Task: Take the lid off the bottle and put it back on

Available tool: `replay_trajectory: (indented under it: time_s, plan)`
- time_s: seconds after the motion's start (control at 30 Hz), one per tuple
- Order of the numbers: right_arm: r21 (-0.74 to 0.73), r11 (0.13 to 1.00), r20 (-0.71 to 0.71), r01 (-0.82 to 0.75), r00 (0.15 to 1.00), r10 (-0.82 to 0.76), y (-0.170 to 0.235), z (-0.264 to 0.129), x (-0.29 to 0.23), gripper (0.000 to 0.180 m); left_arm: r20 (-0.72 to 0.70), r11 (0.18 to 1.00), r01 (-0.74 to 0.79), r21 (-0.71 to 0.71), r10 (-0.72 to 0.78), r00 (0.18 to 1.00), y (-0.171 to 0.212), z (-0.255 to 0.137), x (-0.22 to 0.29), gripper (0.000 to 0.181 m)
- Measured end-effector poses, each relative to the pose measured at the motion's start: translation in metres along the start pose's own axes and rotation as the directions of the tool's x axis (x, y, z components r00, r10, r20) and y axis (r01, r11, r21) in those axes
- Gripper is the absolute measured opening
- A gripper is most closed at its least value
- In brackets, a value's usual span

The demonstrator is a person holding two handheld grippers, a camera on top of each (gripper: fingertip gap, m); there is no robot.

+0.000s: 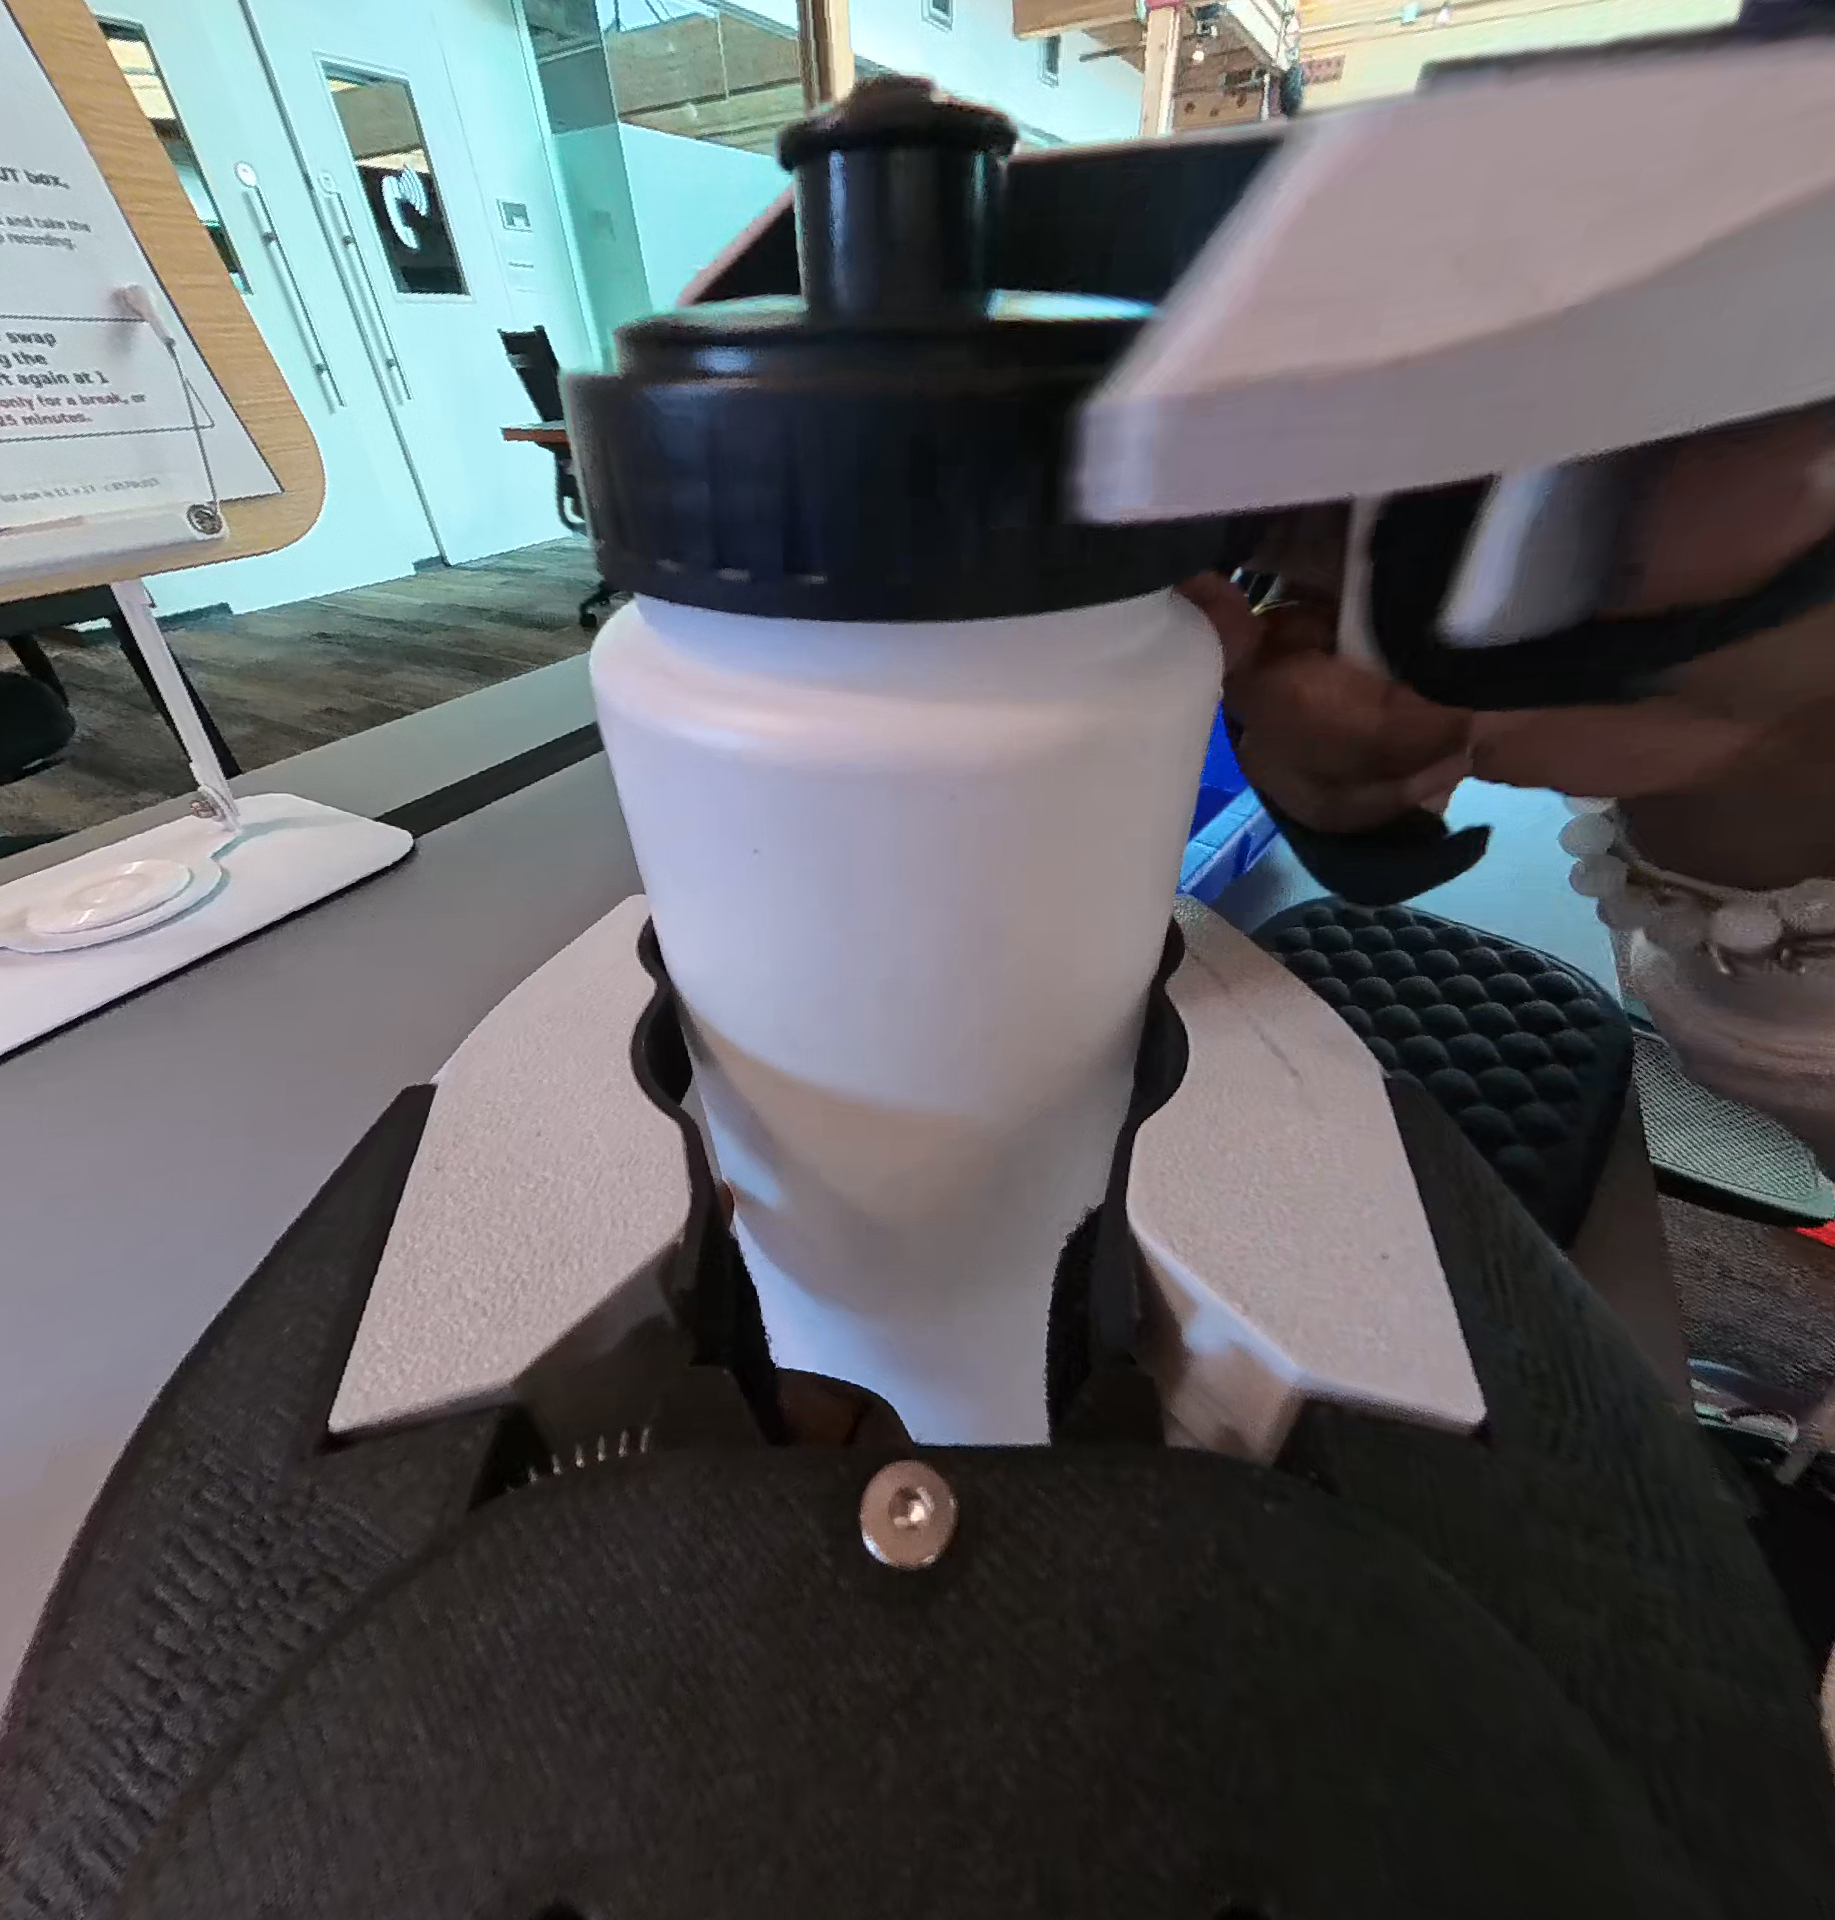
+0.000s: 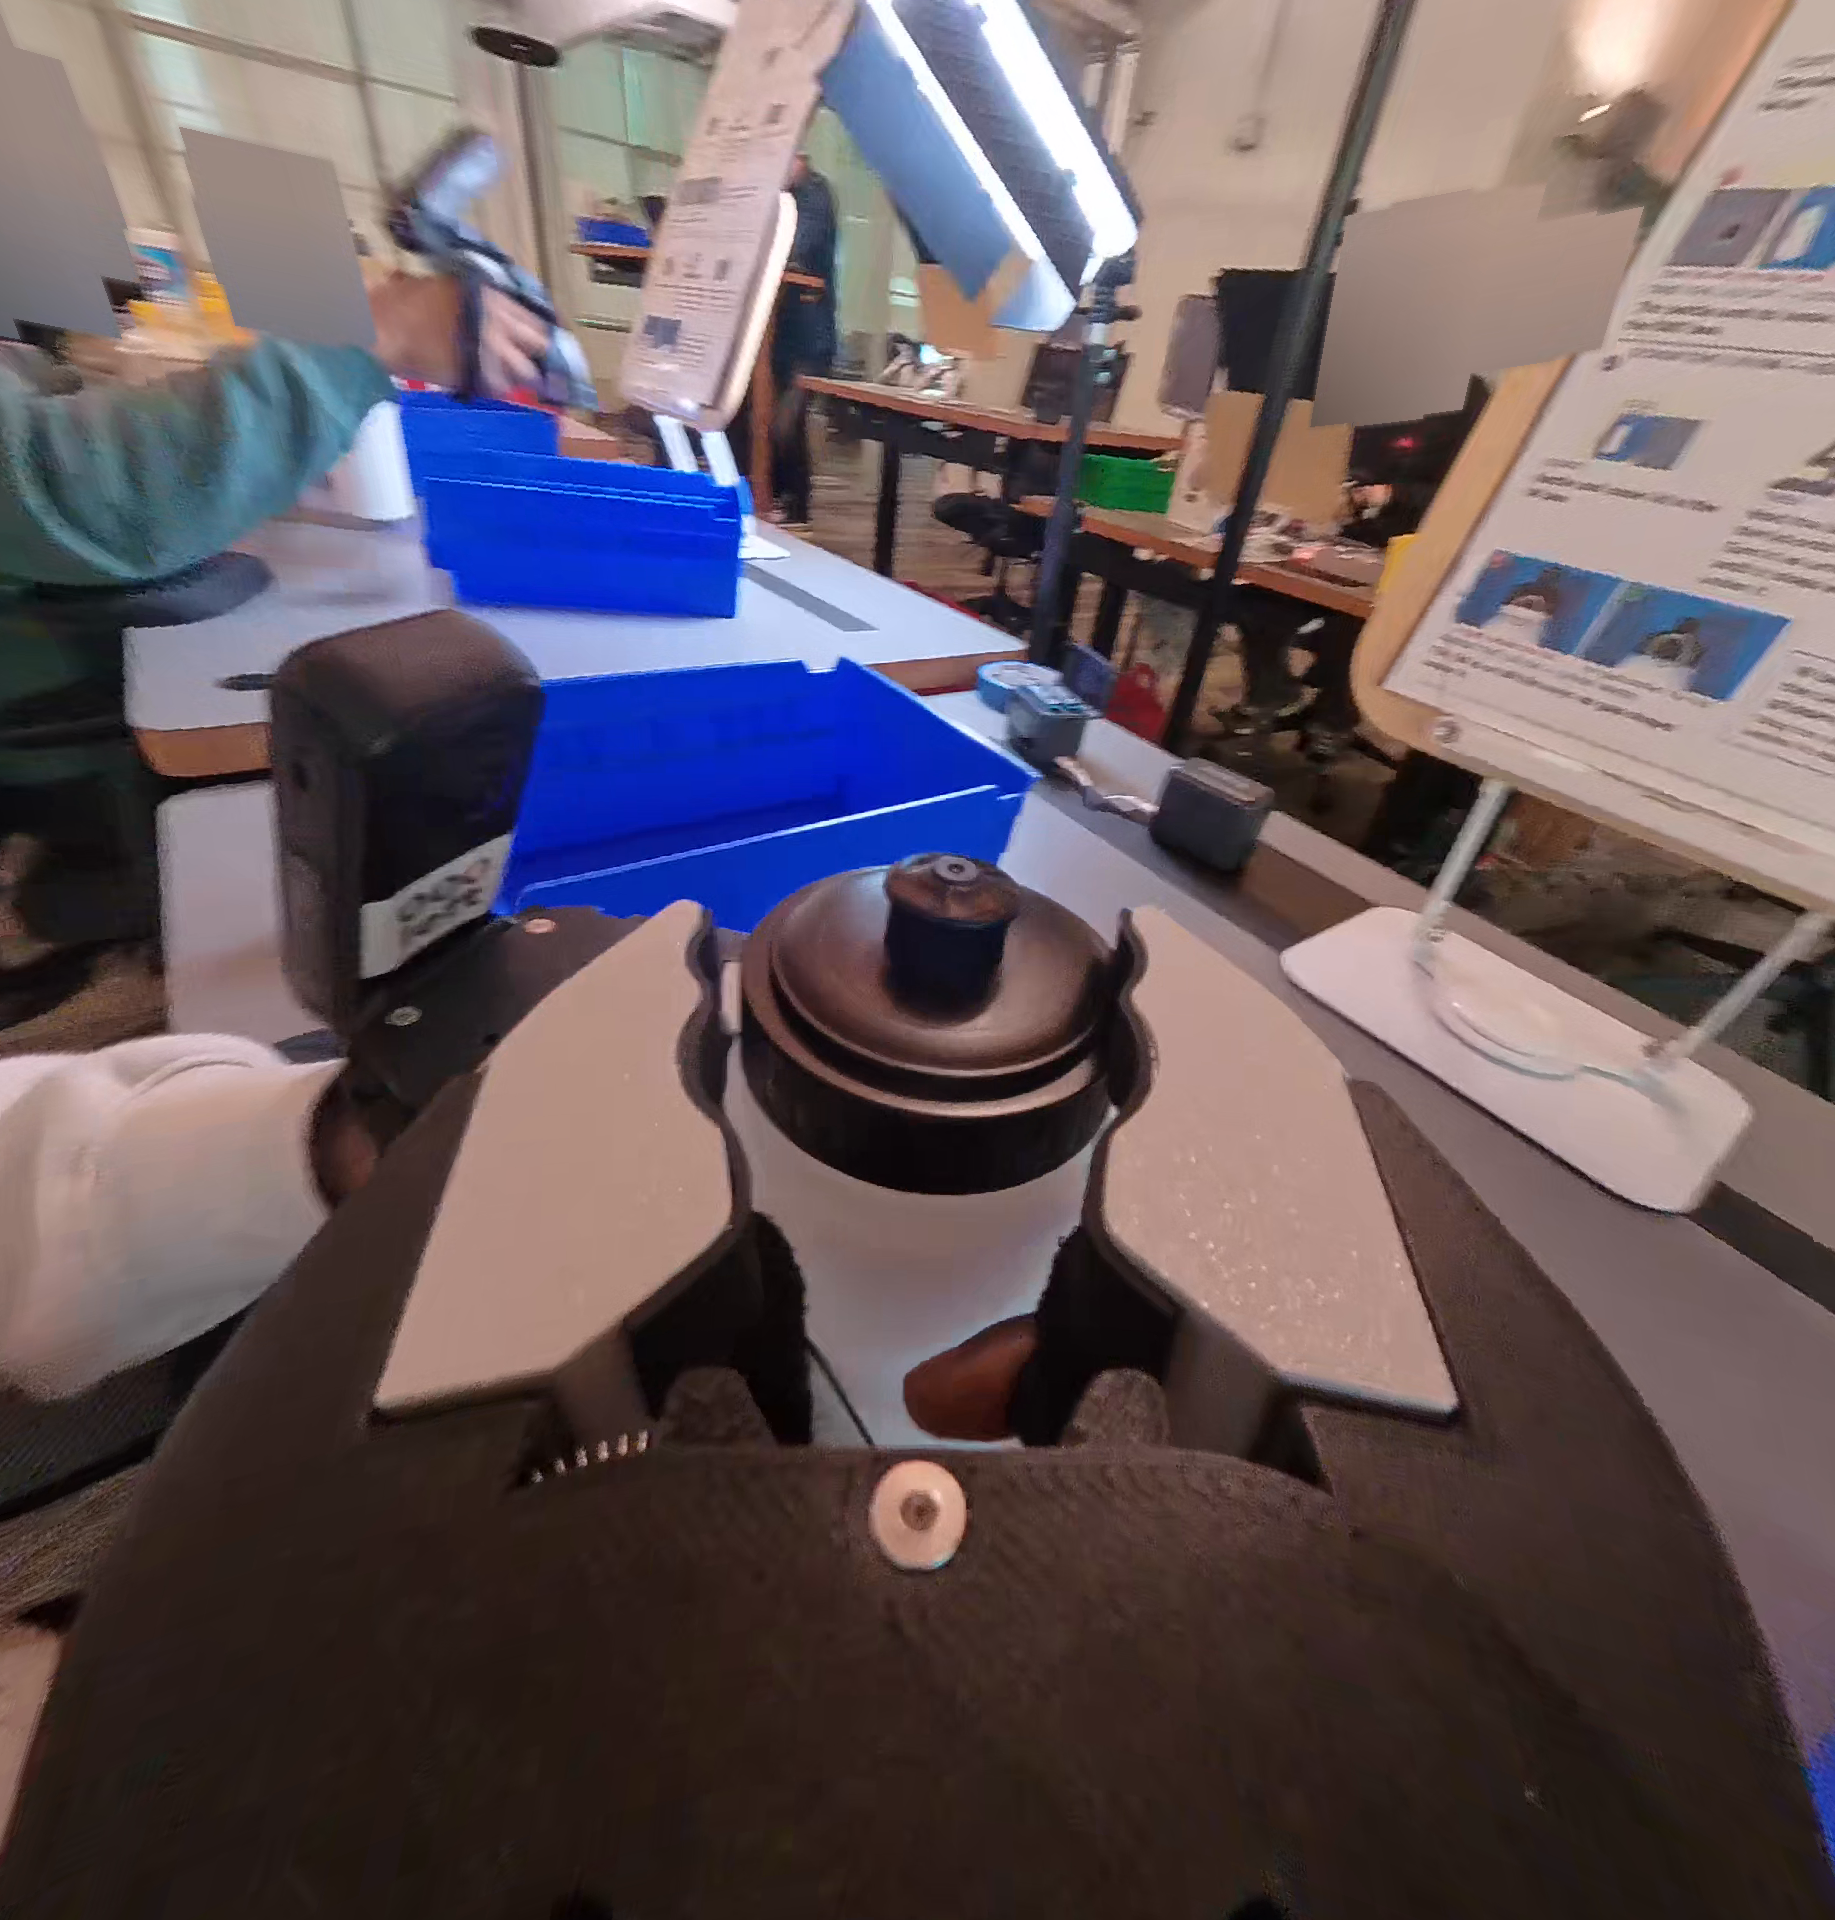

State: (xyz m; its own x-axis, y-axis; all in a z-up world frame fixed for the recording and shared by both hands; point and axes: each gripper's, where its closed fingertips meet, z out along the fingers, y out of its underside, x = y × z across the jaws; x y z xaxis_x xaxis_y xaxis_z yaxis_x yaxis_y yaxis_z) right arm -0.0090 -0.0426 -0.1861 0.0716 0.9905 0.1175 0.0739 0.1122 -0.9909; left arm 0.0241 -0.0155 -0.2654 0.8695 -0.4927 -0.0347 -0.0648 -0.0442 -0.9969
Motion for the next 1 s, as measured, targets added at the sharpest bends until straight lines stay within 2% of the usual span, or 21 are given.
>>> replay_trajectory:
  time_s: [0.1, 0.13, 0.2, 0.27, 0.33, 0.43, 0.53, 0.67, 0.77, 0.87, 1.0]
  plan:
    - [0.005, 0.992, 0.243, -0.125, 0.963, 0.12, -0.012, -0.003, -0.011, 0.097, -0.002, 1.0, 0.013, 0.006, -0.013, 1.0, 0.0, 0.001, -0.001, 0.086]
    - [0.019, 0.992, 0.311, -0.122, 0.944, 0.11, -0.017, -0.005, -0.01, 0.098, -0.009, 1.0, 0.016, 0.005, -0.016, 1.0, 0.0, 0.001, -0.001, 0.086]
    - [0.005, 0.999, 0.438, -0.036, 0.899, 0.03, -0.012, -0.007, -0.009, 0.099, -0.016, 1.0, 0.016, 0.007, -0.016, 1.0, 0.0, 0.001, -0.001, 0.086]
    - [-0.029, 0.998, 0.573, 0.058, 0.819, -0.031, 0.003, -0.009, -0.016, 0.099, -0.018, 1.0, 0.017, 0.011, -0.016, 1.0, 0.0, 0.001, -0.001, 0.086]
    - [0.041, 0.996, 0.631, 0.081, 0.771, -0.089, 0.003, -0.008, -0.018, 0.096, -0.023, 1.0, 0.016, 0.01, -0.016, 1.0, 0.0, 0.001, 0.0, 0.086]
    - [0.099, 0.995, 0.657, 0.01, 0.751, -0.072, -0.001, -0.007, -0.017, 0.084, -0.023, 1.0, 0.012, 0.011, -0.011, 1.0, 0.0, 0.0, 0.0, 0.086]
    - [0.125, 0.992, 0.653, 0.008, 0.752, -0.088, 0.0, -0.008, -0.018, 0.09, -0.024, 1.0, 0.017, 0.01, -0.017, 1.0, 0.0, 0.0, 0.0, 0.086]
    - [0.131, 0.991, 0.635, 0.026, 0.765, -0.104, 0.0, -0.005, -0.016, 0.085, -0.024, 1.0, 0.016, 0.011, -0.015, 1.0, 0.0, 0.0, 0.001, 0.086]
    - [0.122, 0.992, 0.619, 0.031, 0.779, -0.101, 0.002, -0.001, -0.01, 0.091, -0.024, 1.0, 0.018, 0.012, -0.017, 1.0, 0.0, 0.0, 0.0, 0.086]
    - [0.116, 0.993, 0.645, 0.018, 0.759, -0.089, 0.005, -0.002, -0.013, 0.081, -0.027, 1.0, 0.016, 0.012, -0.015, 1.0, 0.0, 0.0, 0.001, 0.086]
    - [0.098, 0.995, 0.581, -0.03, 0.814, -0.032, 0.005, 0.0, -0.009, 0.078, -0.018, 1.0, 0.018, 0.008, -0.018, 1.0, 0.0, 0.0, 0.0, 0.086]
